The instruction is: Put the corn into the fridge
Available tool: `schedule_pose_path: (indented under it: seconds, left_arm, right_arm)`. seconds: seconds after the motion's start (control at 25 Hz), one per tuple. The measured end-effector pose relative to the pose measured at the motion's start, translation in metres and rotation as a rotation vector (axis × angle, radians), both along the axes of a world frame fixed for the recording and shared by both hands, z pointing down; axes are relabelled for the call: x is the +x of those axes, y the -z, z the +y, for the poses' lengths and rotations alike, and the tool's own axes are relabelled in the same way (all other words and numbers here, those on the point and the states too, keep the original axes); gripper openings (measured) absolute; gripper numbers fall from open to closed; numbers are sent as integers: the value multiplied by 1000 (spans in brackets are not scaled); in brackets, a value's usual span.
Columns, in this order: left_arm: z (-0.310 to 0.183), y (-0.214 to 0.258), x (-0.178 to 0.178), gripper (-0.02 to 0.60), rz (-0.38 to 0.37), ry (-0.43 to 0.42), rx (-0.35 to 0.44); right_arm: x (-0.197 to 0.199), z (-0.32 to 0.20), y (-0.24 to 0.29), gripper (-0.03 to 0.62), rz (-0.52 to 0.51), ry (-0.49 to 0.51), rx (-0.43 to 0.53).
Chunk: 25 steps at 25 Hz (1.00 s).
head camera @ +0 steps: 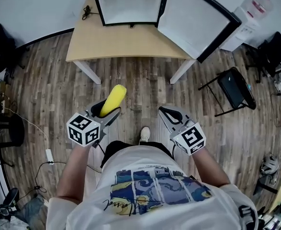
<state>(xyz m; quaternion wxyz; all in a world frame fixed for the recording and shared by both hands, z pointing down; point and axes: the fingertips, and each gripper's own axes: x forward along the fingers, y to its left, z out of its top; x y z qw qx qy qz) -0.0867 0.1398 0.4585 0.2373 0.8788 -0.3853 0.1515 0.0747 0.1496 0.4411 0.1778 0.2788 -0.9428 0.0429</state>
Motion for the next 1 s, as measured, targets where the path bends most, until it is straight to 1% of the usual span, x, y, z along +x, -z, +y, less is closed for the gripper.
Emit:
schedule_pose_path:
  seconds: [0.08, 0.2, 0.4, 0.6, 0.76, 0.88, 1.0]
  left_arm:
    - [-26, 2, 10, 247, -10, 1, -6]
    - [-63, 5, 17, 247, -27, -4, -12]
    - [-141, 13, 16, 247, -52, -8, 12]
    - [-228, 18, 11, 247, -60, -38, 56]
    - [-300, 29, 3, 247, -56, -60, 86]
    - [-362, 42, -1, 247, -79, -85, 120]
    - [-423, 50, -3, 247, -103, -107, 152]
  right_arm:
    - [11, -20, -6, 15, 2, 9, -14]
    - [24, -42, -12, 15, -22, -10, -40]
    - [36, -86, -16, 15, -60, -80, -68]
    - [45, -129, -20, 15, -35, -128, -76]
    - [45, -166, -20, 15, -12, -200, -98]
    - [40, -201, -15, 15, -15, -250, -106]
    - [28, -237, -14, 15, -8, -274, -102]
